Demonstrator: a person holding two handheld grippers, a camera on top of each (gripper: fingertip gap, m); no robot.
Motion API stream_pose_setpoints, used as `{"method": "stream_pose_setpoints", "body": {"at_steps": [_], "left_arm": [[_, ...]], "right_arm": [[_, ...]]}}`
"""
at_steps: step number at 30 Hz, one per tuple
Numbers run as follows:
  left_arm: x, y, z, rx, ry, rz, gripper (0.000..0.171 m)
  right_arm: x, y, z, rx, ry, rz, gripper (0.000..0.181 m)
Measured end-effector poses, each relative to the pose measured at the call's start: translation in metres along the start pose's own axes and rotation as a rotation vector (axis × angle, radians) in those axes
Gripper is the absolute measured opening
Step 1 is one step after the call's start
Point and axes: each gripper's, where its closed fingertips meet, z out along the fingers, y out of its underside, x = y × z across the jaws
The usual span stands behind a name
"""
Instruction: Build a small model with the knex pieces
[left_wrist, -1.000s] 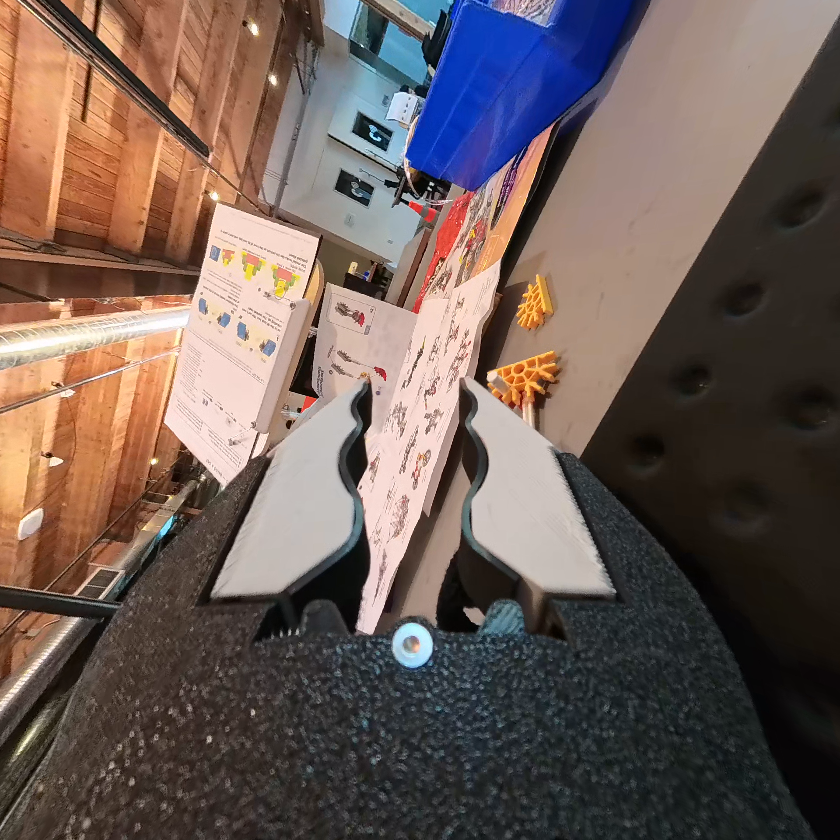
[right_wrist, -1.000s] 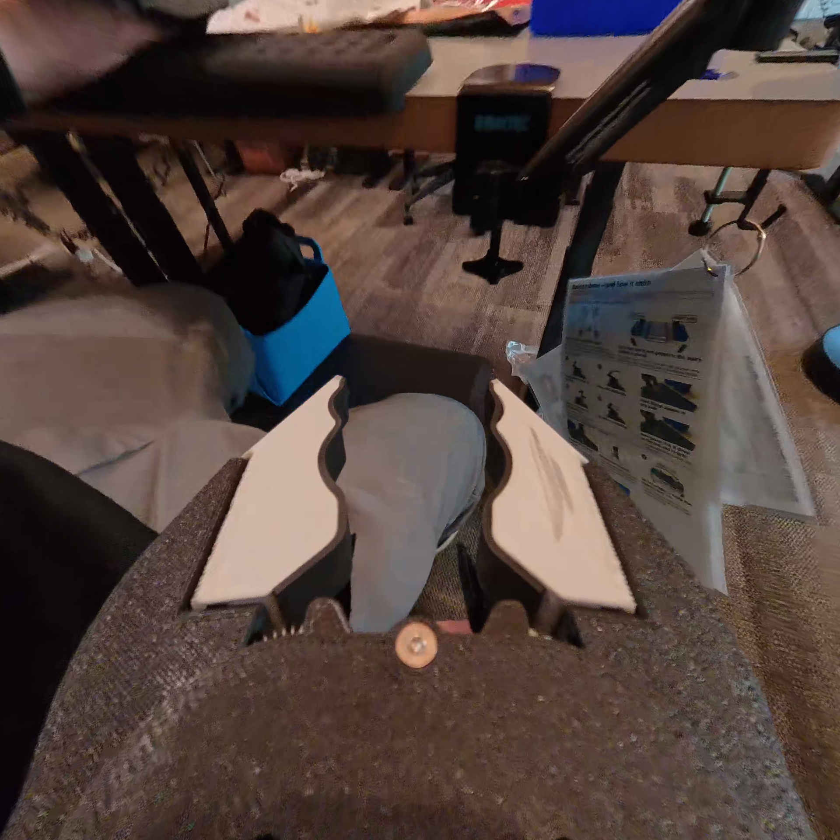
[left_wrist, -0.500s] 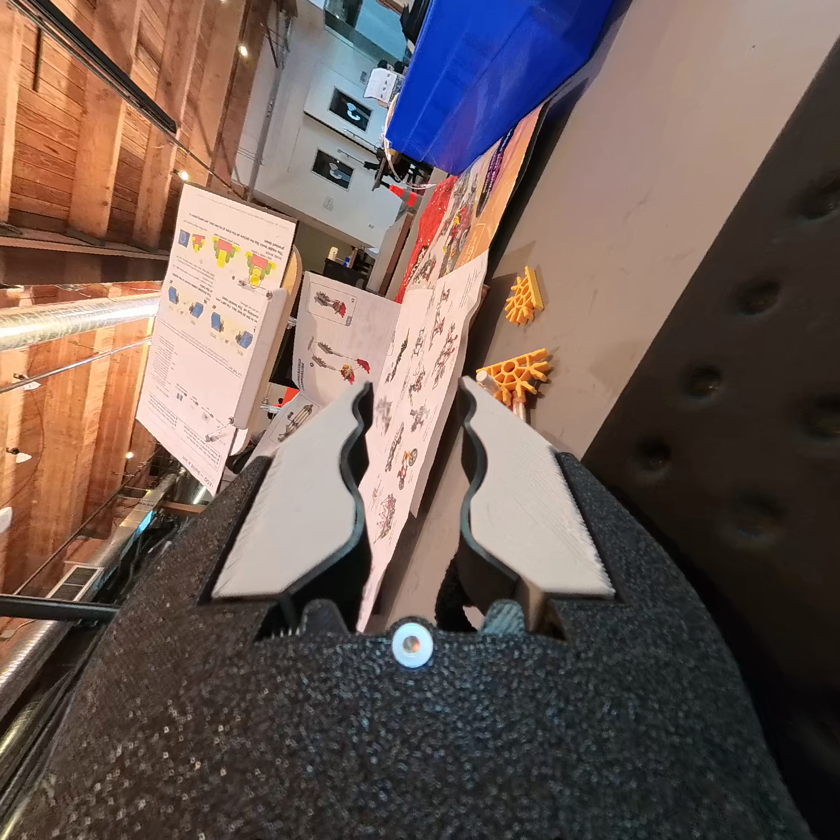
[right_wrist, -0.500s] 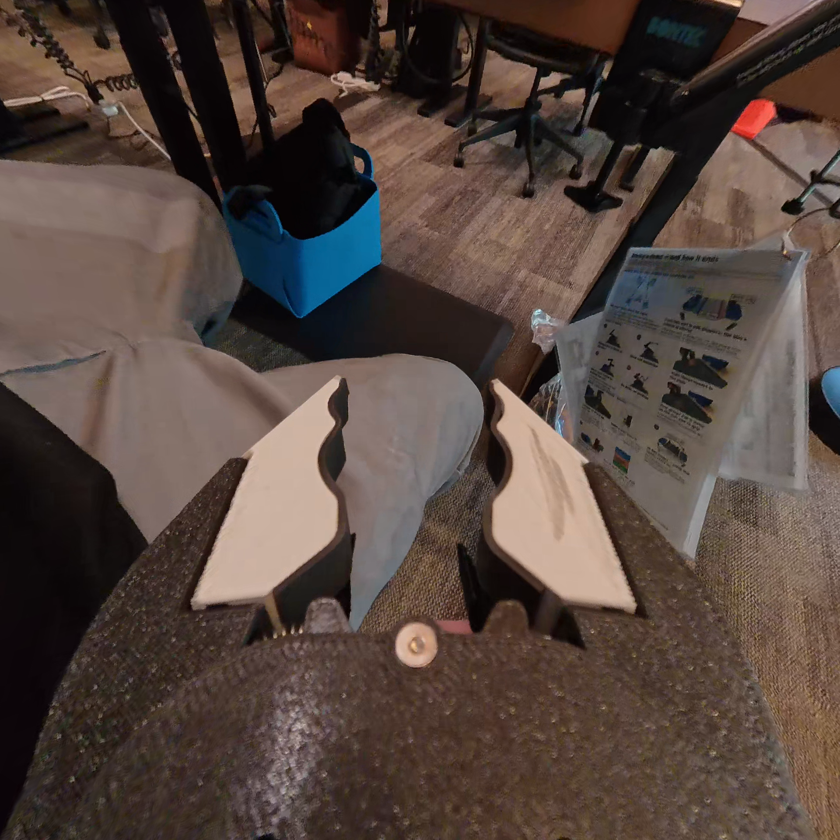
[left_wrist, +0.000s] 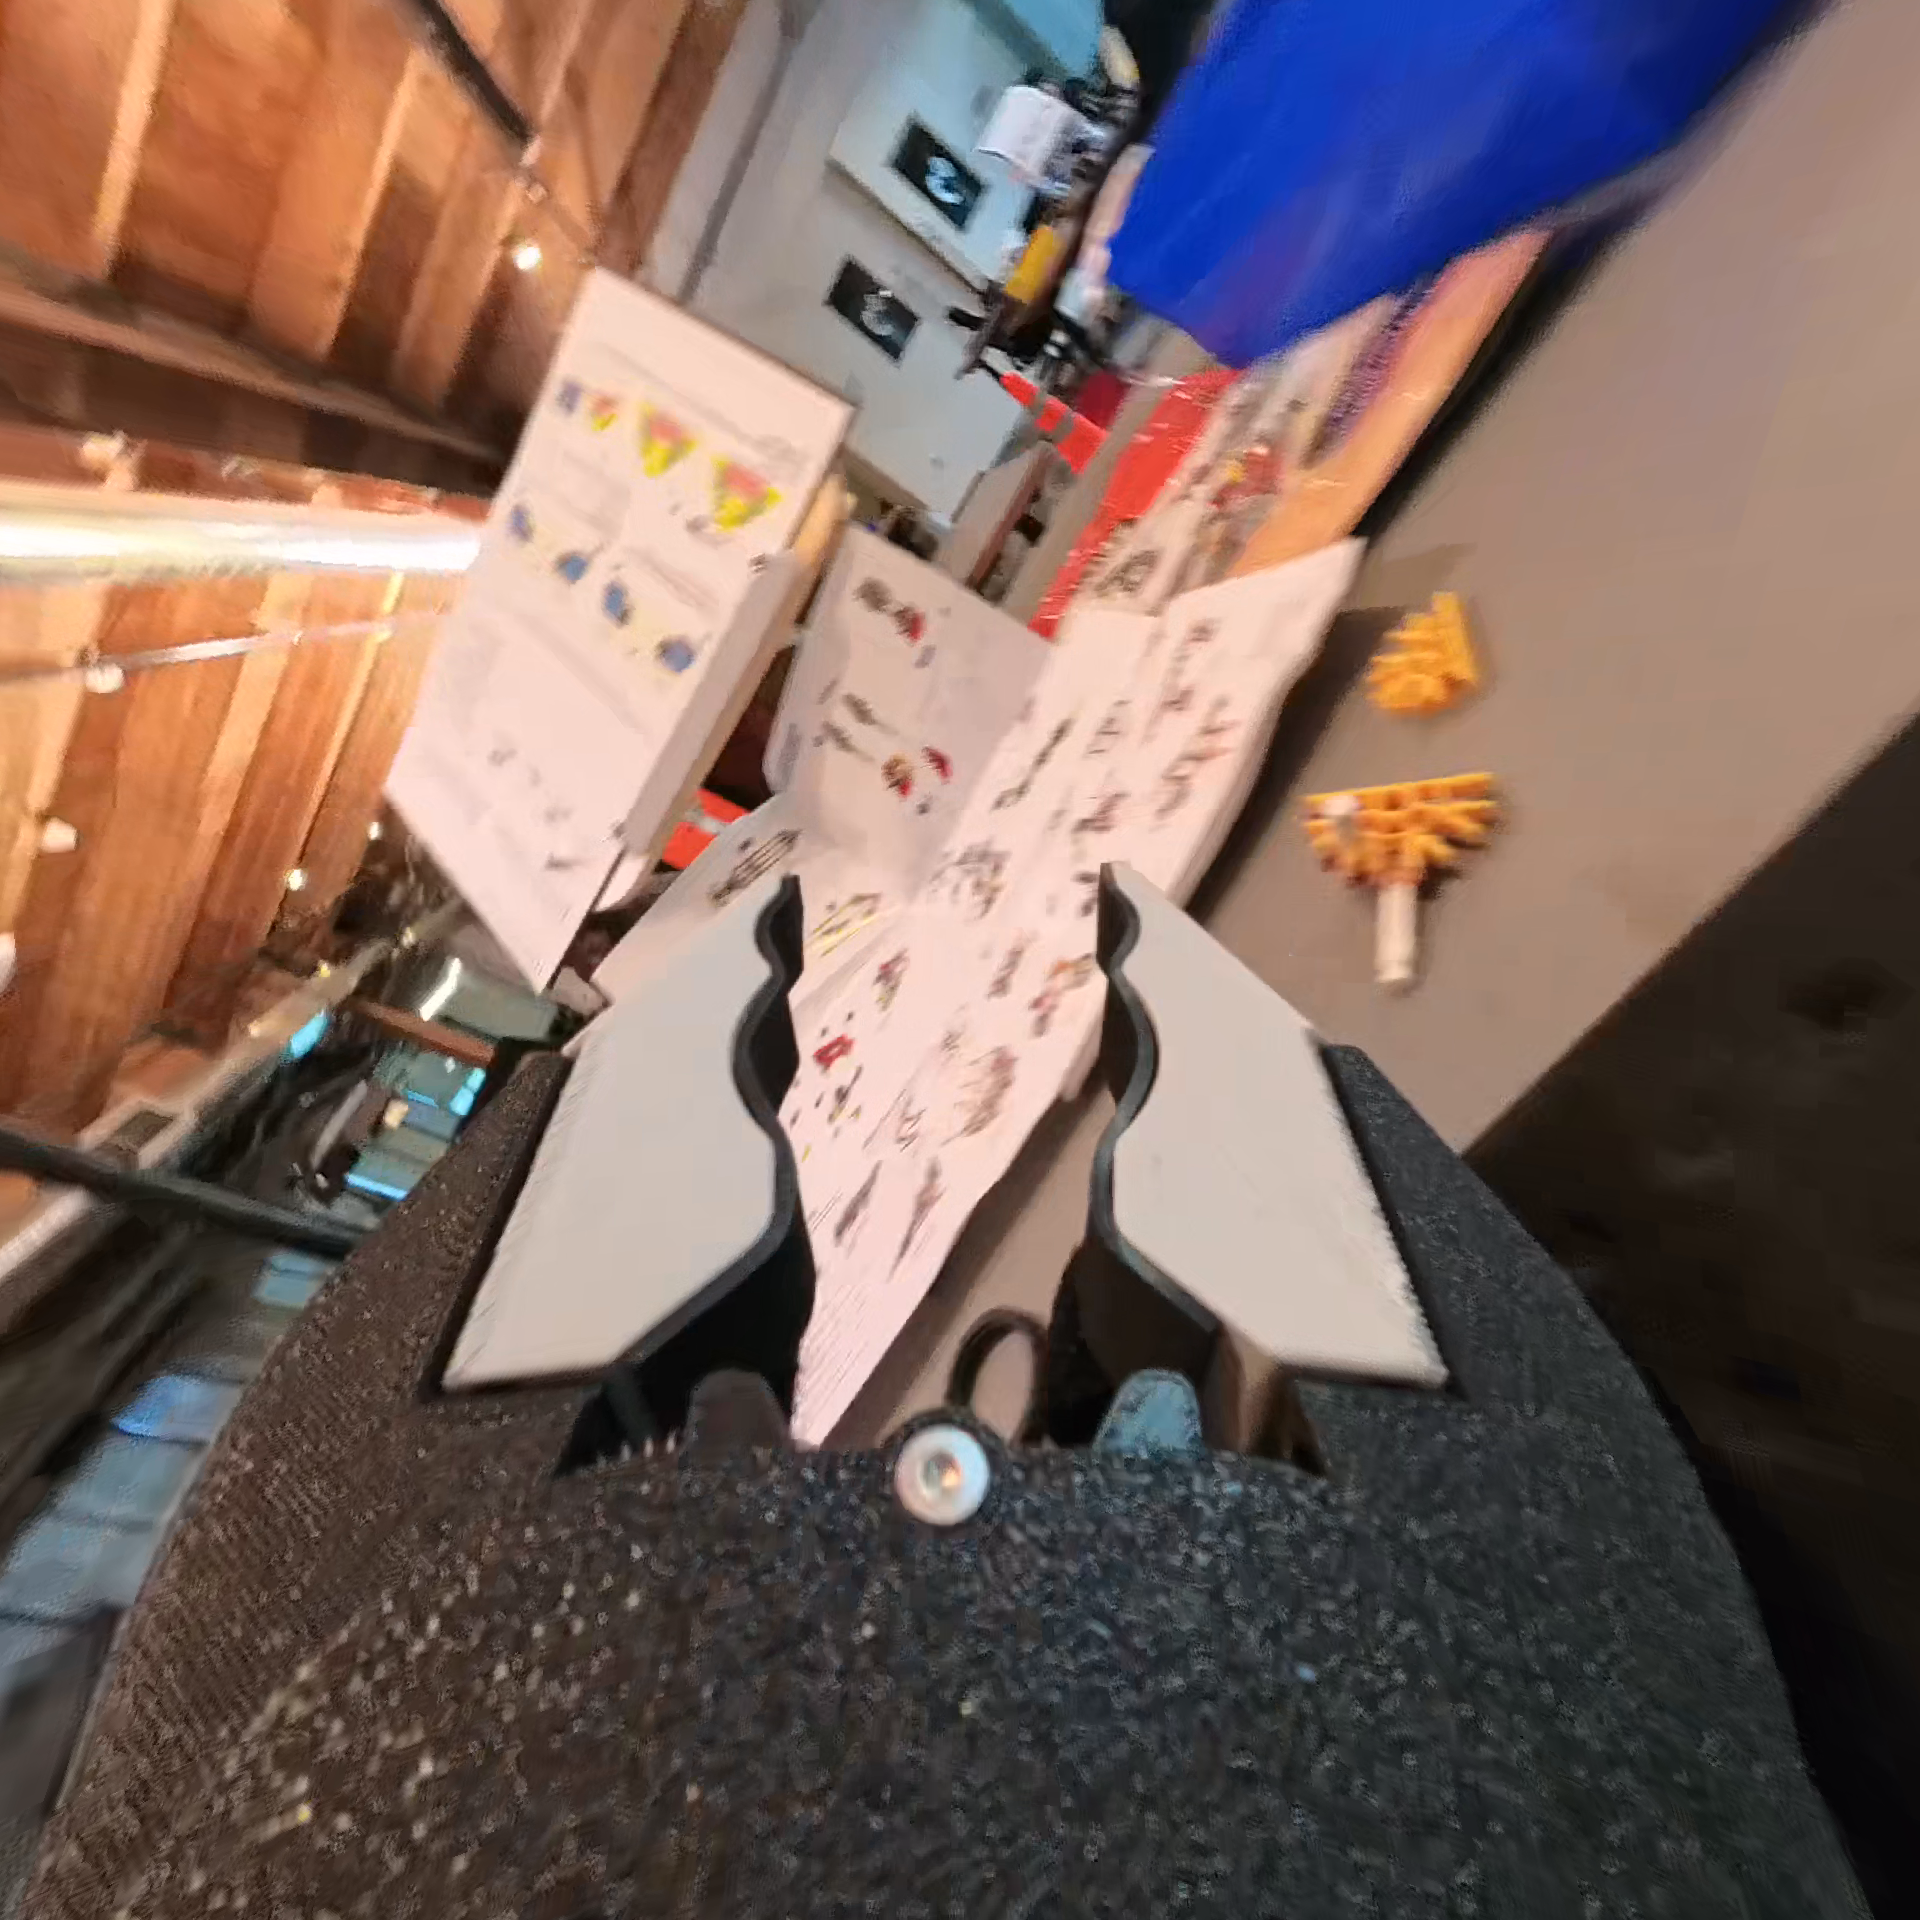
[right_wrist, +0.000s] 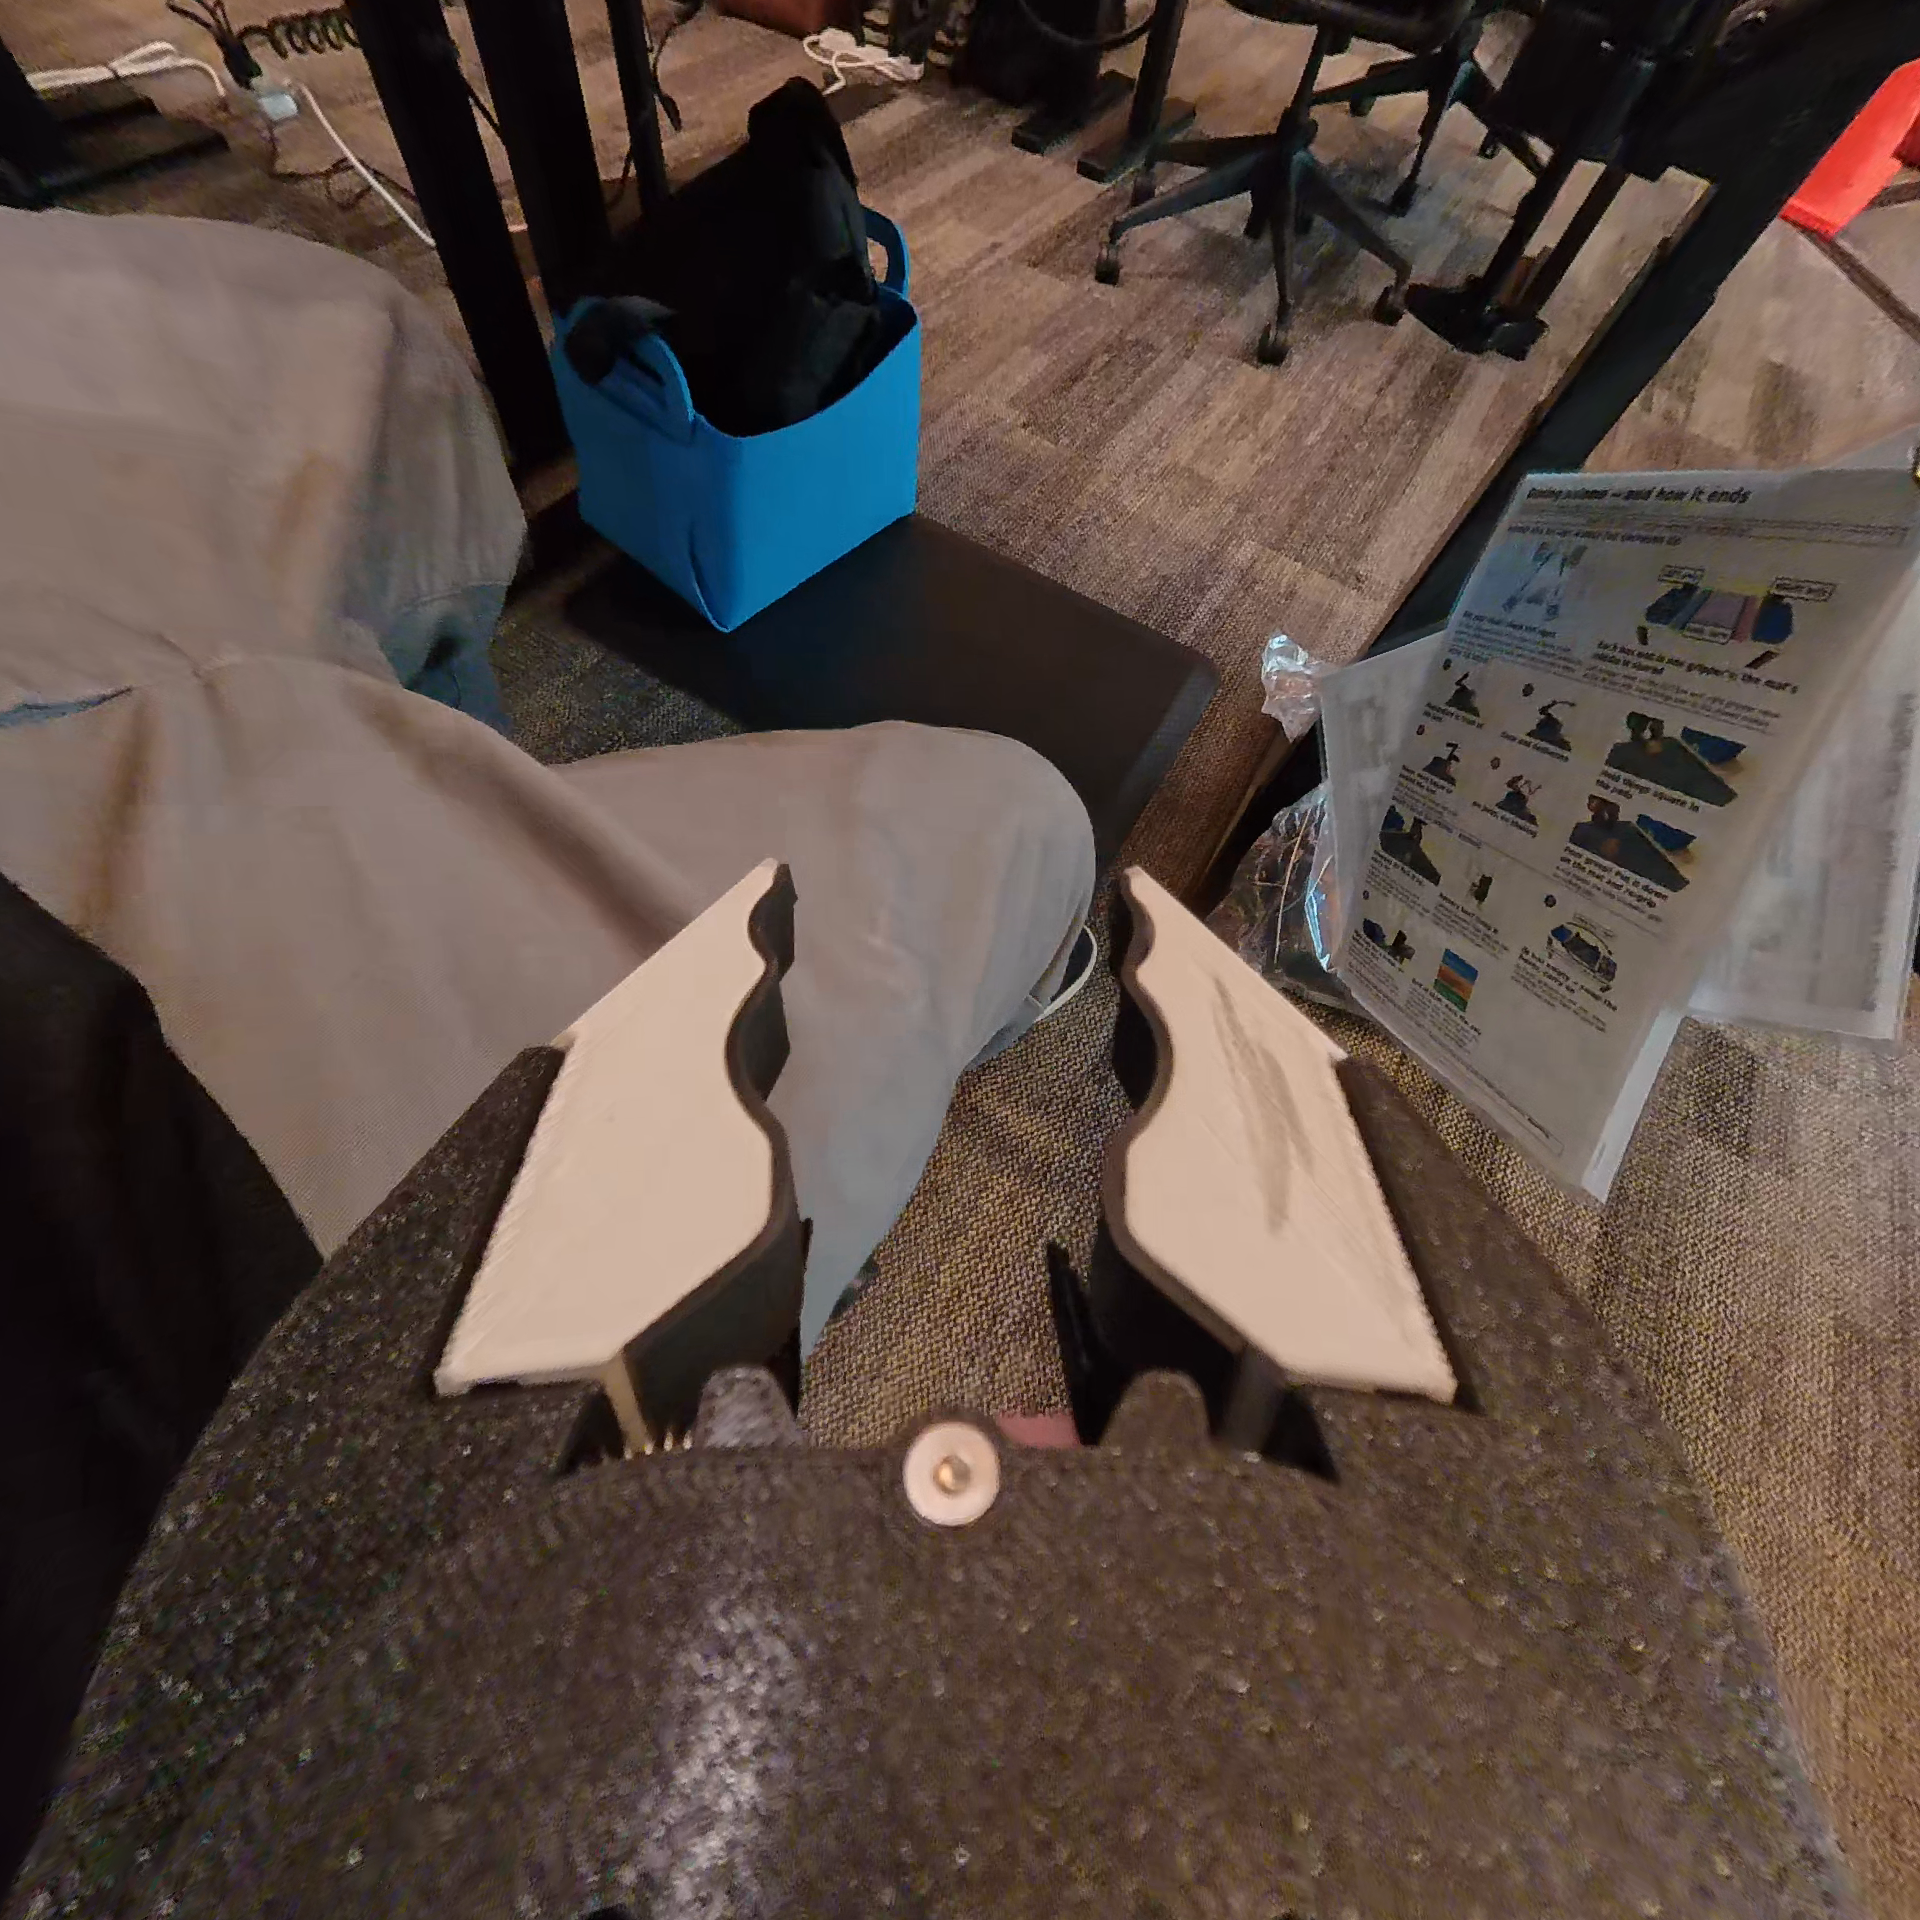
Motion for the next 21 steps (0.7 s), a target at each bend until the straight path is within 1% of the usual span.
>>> {"method": "stream_pose_setpoints", "body": {"at_steps": [3,5,8,10,12,16,18,21], "left_arm": [[-0.045,0.019,-0.039,0.011,-0.048,-0.171,0.059],[-0.063,0.042,-0.072,-0.005,-0.053,-0.208,0.064],[-0.087,0.088,-0.131,-0.047,-0.071,-0.285,0.067],[-0.099,0.123,-0.174,-0.091,-0.101,-0.29,0.068],[-0.1,0.159,-0.216,-0.154,-0.111,-0.298,0.067],[-0.088,0.229,-0.296,-0.286,-0.13,-0.314,0.069],[-0.079,0.255,-0.331,-0.33,-0.136,-0.364,0.069],[-0.063,0.283,-0.373,-0.377,-0.136,-0.428,0.07]], "right_arm": [[0.001,0.002,0.003,-0.01,0.0,-0.001,0.062],[-0.001,0.001,0.006,-0.013,-0.009,-0.005,0.062],[-0.007,-0.001,0.013,-0.024,-0.025,-0.036,0.063],[-0.011,-0.005,0.019,-0.026,-0.04,-0.063,0.063],[-0.016,-0.012,0.027,-0.022,-0.06,-0.087,0.063],[-0.031,-0.027,0.043,-0.015,-0.108,-0.166,0.063],[-0.041,-0.033,0.052,-0.012,-0.138,-0.216,0.063],[-0.057,-0.039,0.065,-0.021,-0.181,-0.29,0.063]]}}
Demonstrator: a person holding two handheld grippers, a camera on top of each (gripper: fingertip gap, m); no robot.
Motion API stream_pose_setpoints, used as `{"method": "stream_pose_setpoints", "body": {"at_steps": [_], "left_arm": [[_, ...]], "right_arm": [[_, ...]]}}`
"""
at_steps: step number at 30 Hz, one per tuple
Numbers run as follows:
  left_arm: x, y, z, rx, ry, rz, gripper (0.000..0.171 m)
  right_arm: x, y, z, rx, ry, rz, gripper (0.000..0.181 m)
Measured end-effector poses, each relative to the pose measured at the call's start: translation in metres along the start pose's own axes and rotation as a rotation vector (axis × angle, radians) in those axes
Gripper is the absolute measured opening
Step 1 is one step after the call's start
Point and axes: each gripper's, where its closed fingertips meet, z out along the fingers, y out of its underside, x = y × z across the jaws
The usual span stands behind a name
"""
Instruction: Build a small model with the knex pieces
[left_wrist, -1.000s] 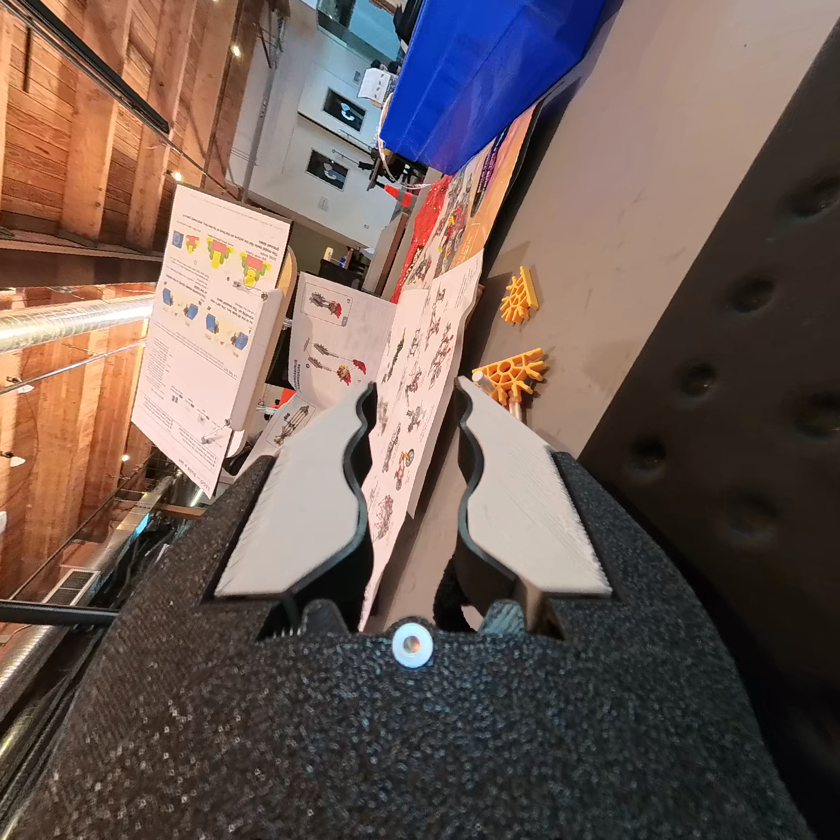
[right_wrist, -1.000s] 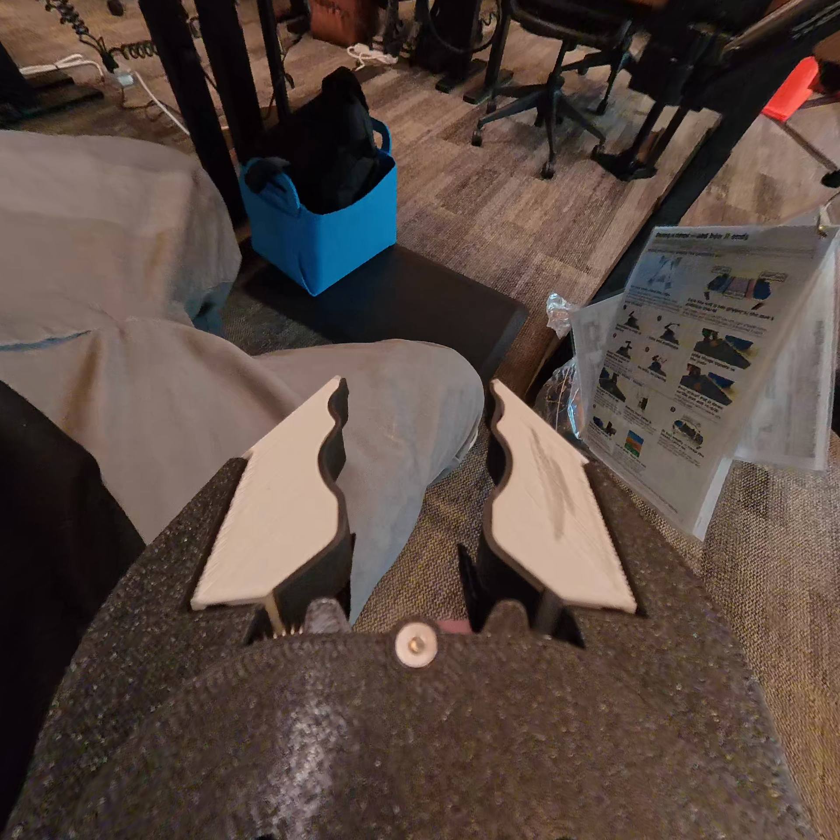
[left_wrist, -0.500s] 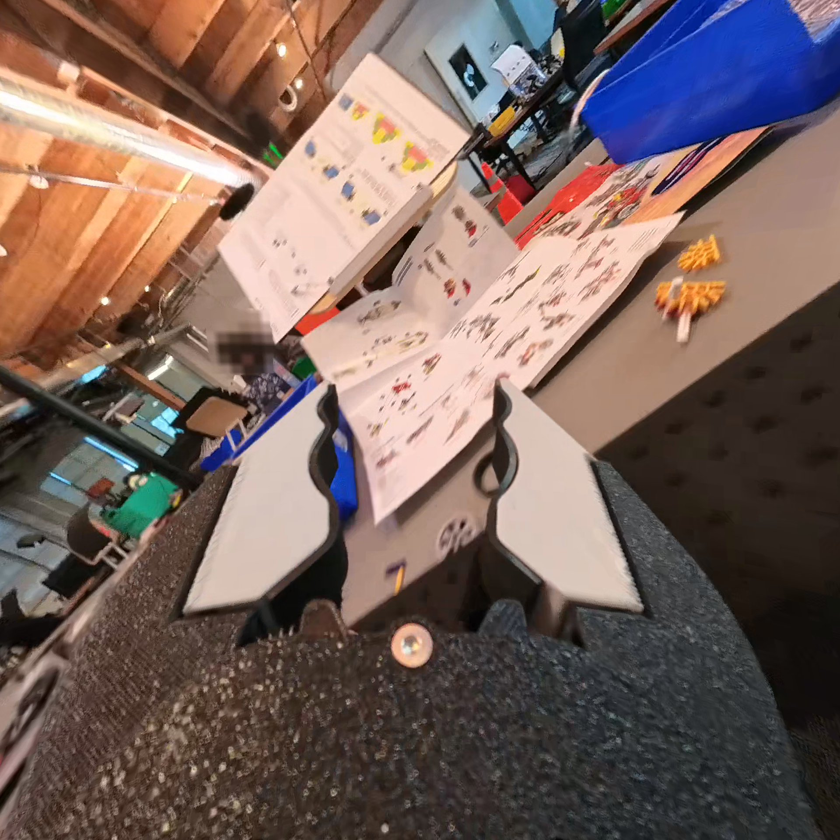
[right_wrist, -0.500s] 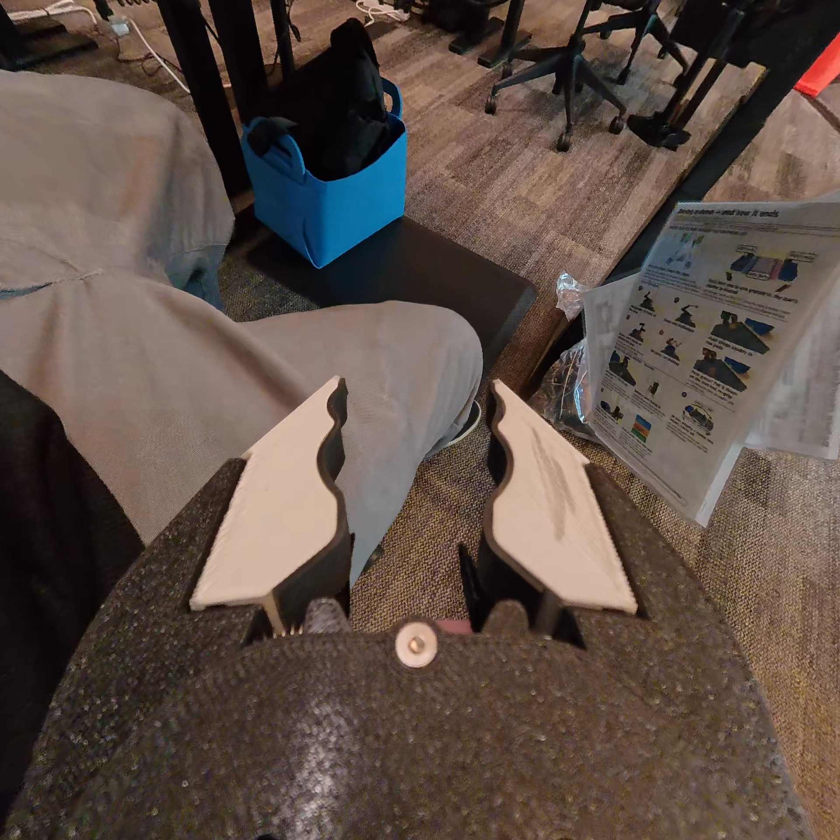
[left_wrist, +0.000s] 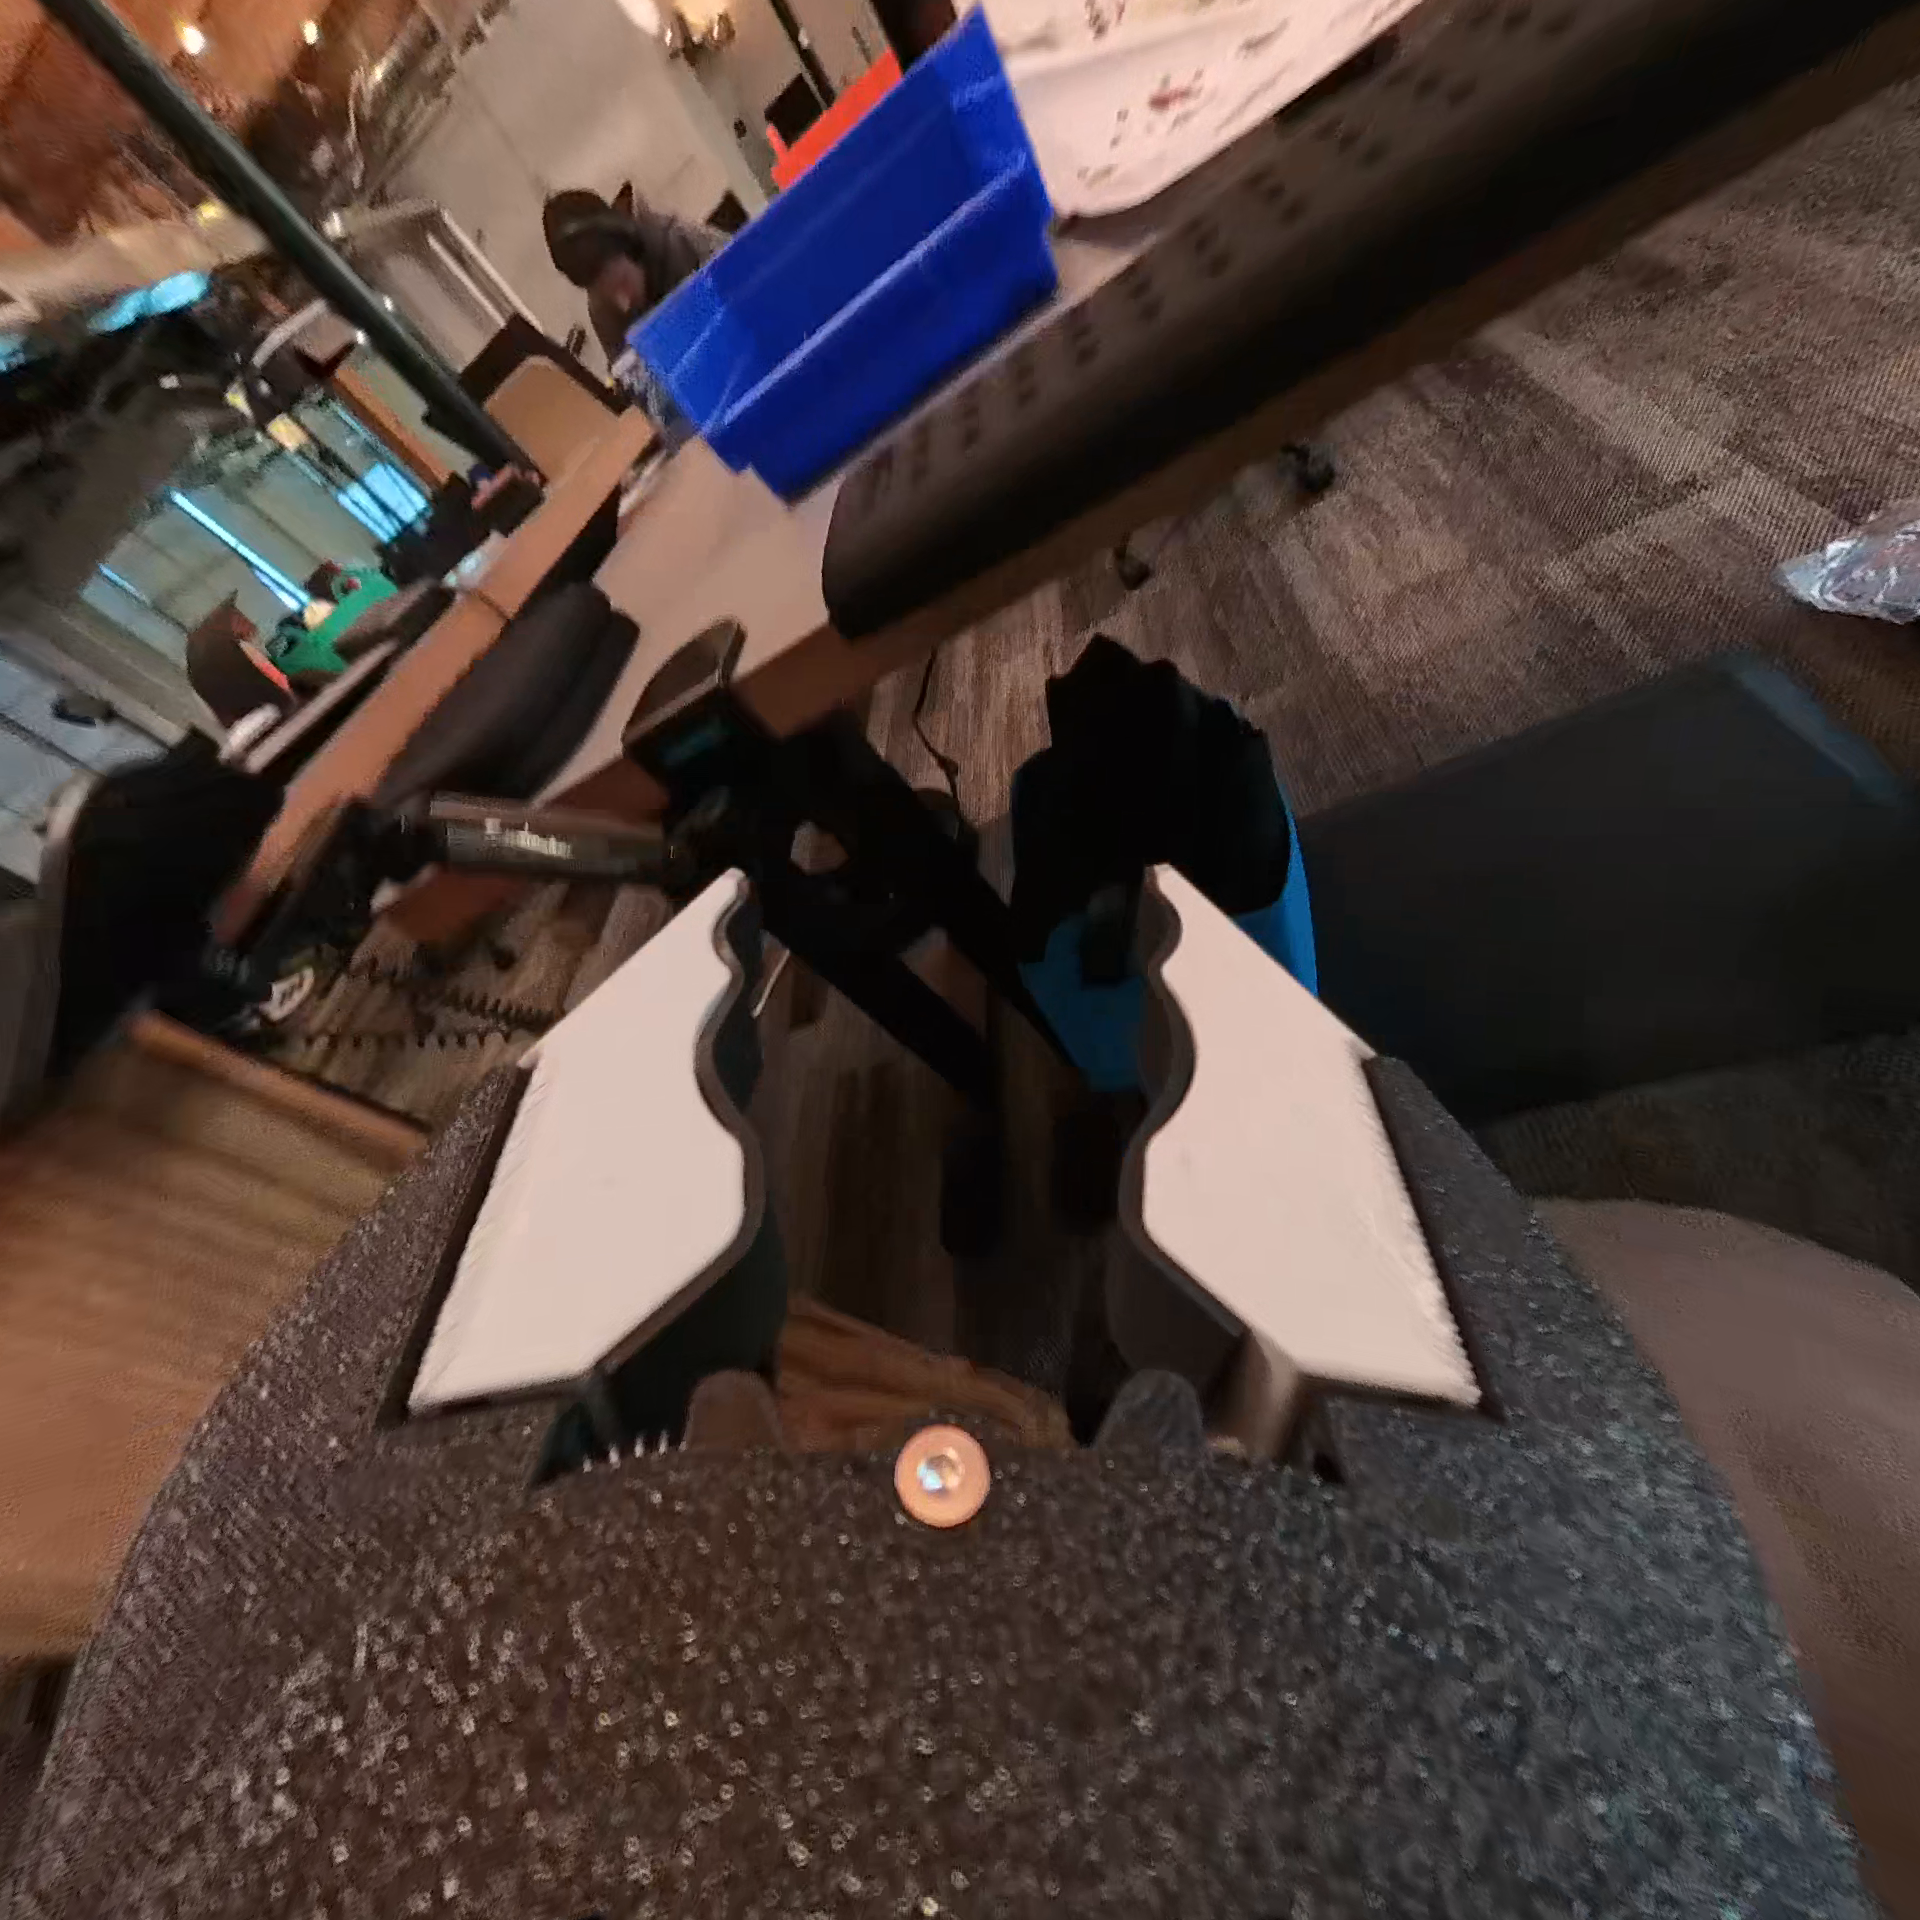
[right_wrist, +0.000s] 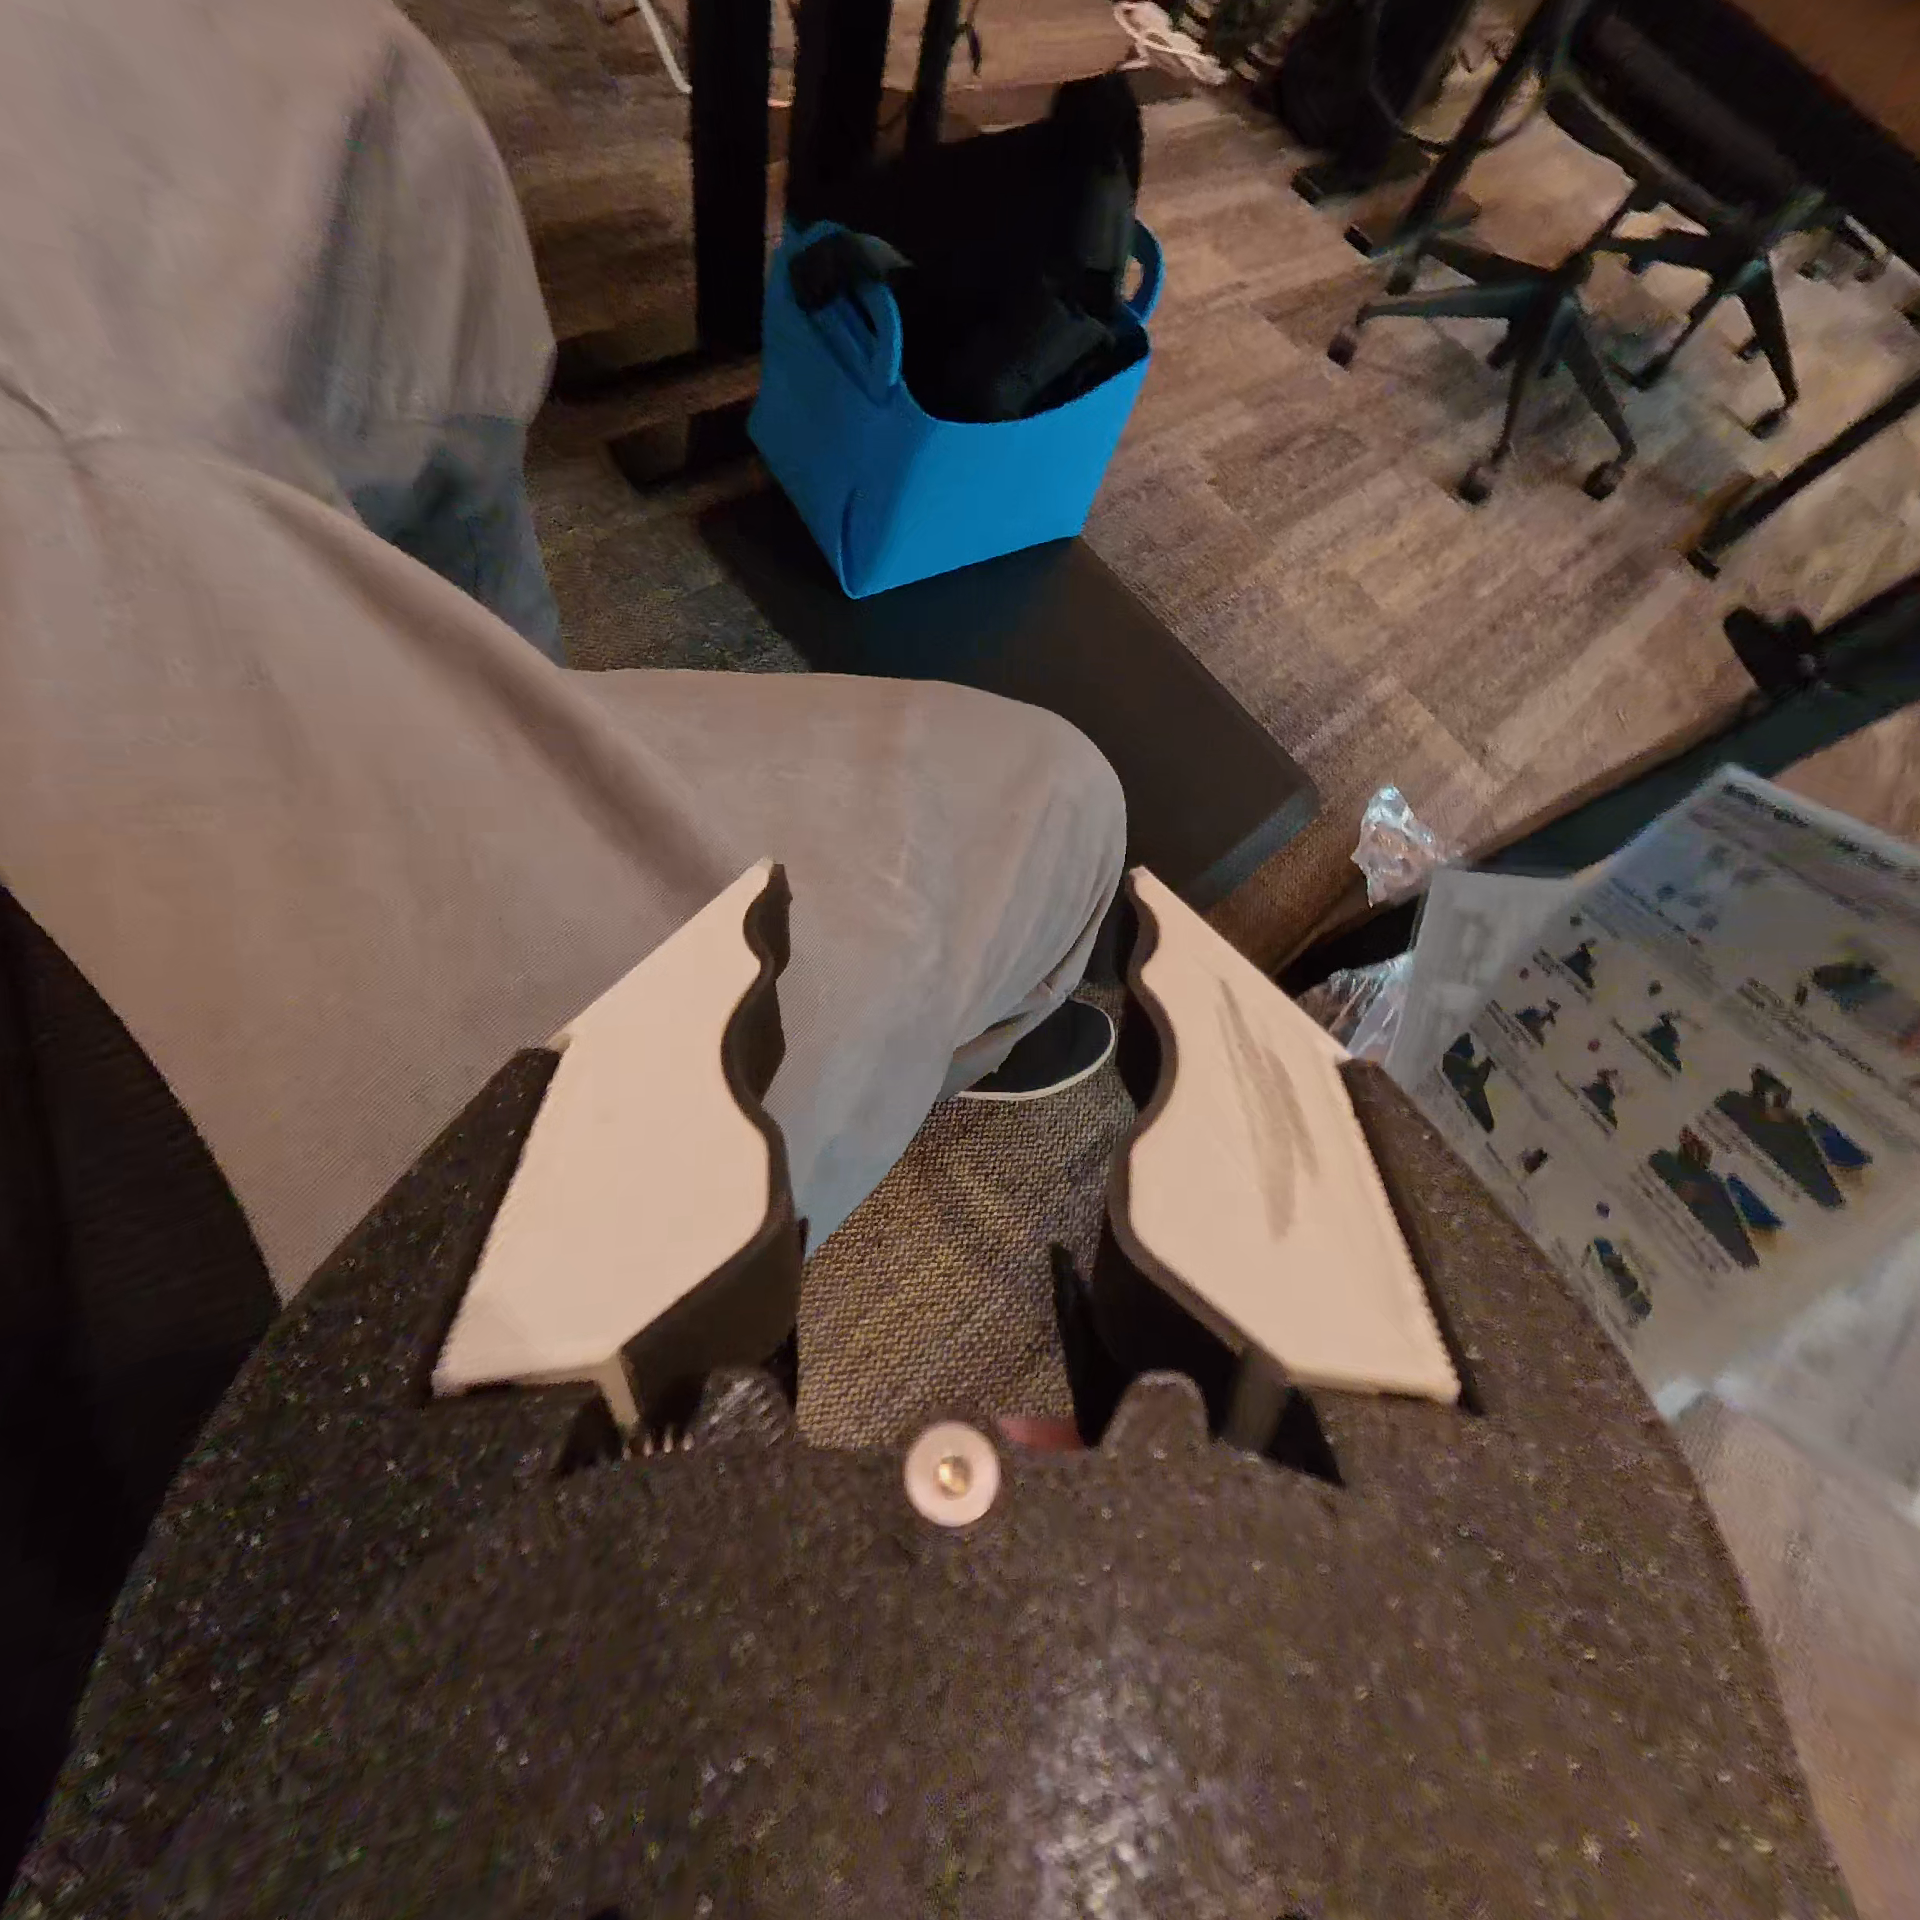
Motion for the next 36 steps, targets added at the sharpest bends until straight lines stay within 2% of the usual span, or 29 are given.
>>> {"method": "stream_pose_setpoints", "body": {"at_steps": [2,5,8,11,17,22,28,33,36], "left_arm": [[0.002,0.024,-0.016,-0.029,0.011,-0.049,0.075],[0.006,0.059,-0.034,-0.089,0.012,-0.143,0.103],[0.011,0.078,-0.049,-0.098,0.02,-0.196,0.106],[0.012,0.08,-0.061,-0.09,0.012,-0.224,0.106],[0.019,0.04,-0.074,-0.03,0.014,-0.212,0.108],[0.052,-0.002,-0.074,0.008,0.056,-0.195,0.107],[0.132,-0.052,-0.065,0.023,0.186,-0.105,0.108],[0.22,-0.077,-0.048,-0.004,0.323,-0.022,0.108],[0.278,-0.097,-0.049,0.007,0.408,-0.007,0.108]], "right_arm": [[-0.005,-0.011,0.007,0.016,-0.011,-0.043,0.068],[-0.011,-0.028,0.016,0.046,-0.025,-0.072,0.081],[-0.02,-0.042,0.026,0.063,-0.041,-0.142,0.085],[-0.026,-0.054,0.036,0.078,-0.04,-0.229,0.086],[-0.036,-0.089,0.048,0.167,-0.052,-0.313,0.085],[-0.056,-0.11,0.04,0.236,-0.061,-0.35,0.085],[-0.063,-0.107,0.003,0.273,-0.012,-0.279,0.089],[-0.043,-0.077,-0.044,0.261,0.079,-0.15,0.093],[-0.03,-0.053,-0.069,0.231,0.125,-0.051,0.093]]}}
